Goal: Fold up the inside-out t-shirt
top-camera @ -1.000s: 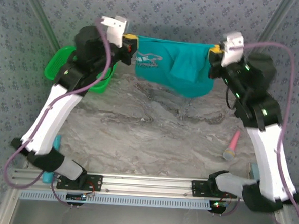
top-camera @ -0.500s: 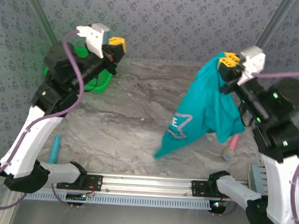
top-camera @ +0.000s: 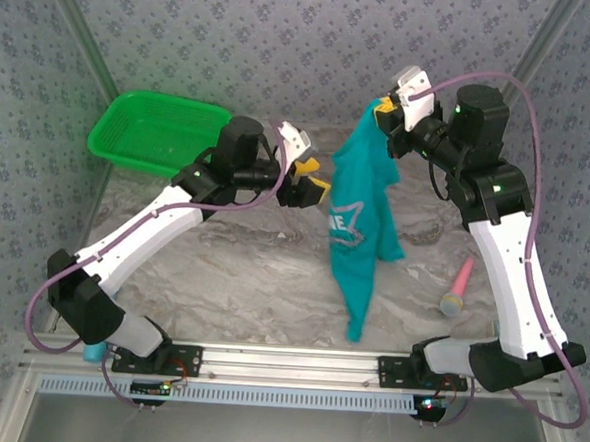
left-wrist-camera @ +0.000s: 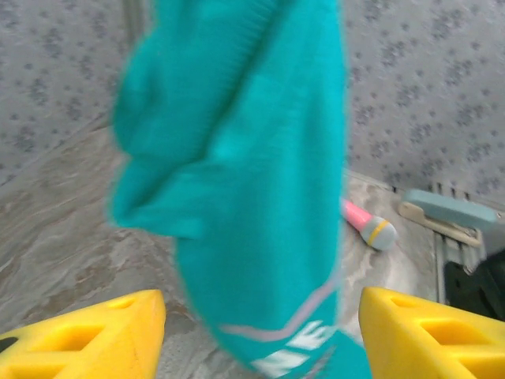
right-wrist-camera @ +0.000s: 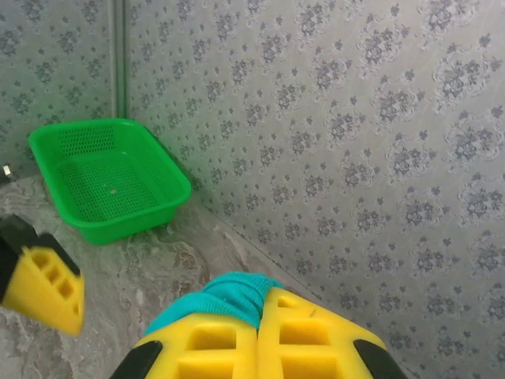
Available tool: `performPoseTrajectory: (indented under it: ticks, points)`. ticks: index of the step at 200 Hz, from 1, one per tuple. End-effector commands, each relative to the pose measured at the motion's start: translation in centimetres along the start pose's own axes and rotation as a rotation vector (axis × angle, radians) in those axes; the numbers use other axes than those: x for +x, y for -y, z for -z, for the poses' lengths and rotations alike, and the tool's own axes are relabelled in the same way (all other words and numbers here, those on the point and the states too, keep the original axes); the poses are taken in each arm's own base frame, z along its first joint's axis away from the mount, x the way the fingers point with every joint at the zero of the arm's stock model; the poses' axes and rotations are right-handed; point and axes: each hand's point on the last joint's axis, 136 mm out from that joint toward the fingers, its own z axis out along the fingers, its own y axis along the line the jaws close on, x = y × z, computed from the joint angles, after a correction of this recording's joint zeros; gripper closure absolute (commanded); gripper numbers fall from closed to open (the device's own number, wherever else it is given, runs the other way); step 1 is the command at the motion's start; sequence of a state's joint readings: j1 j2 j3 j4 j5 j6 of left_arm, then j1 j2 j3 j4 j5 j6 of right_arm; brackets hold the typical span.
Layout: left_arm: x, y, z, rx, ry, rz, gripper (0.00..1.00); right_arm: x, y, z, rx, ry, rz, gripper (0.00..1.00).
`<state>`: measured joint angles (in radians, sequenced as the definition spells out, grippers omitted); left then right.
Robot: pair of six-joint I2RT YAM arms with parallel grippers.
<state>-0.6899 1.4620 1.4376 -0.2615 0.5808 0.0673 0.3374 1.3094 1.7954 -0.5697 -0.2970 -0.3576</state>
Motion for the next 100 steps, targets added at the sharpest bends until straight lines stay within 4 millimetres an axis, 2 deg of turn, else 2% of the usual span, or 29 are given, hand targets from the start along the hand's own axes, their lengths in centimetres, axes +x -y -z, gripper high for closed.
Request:
performPoseTrajectory:
  ticks: [1,35,60,78,95,100]
  points:
    - [-0.6,2.1,0.8,0.088,0.027,-0.133,0.33,-2.8,-0.6,1.4,-0.02,0.079,0.07,1.0]
    - [0.5,-0.8,0.7,-0.058,-0.009,-0.243,0.33,-2.7,-2.4,1.3,-0.079,0.08,0.133,1.0]
    - [0.3,-2.5,3.2,-0.114,0.002,-0.293,0.32,-2.4,-3.7,1.2,-0.114,0.077,0.173,1.0]
    - [0.0,-2.9,5.3,-0.152,0.051,-0.324,0.32,-2.1,-4.3,1.3,-0.122,0.059,0.2,1.0]
    - [0.6,-2.9,6.1,-0.18,0.059,-0.377,0.25,-1.9,-4.5,1.4,-0.123,0.049,0.217,1.0]
    - [0.9,-3.0,6.1,-0.186,0.056,-0.386,0.18,-1.8,-4.6,1.4,-0.125,0.047,0.219,1.0]
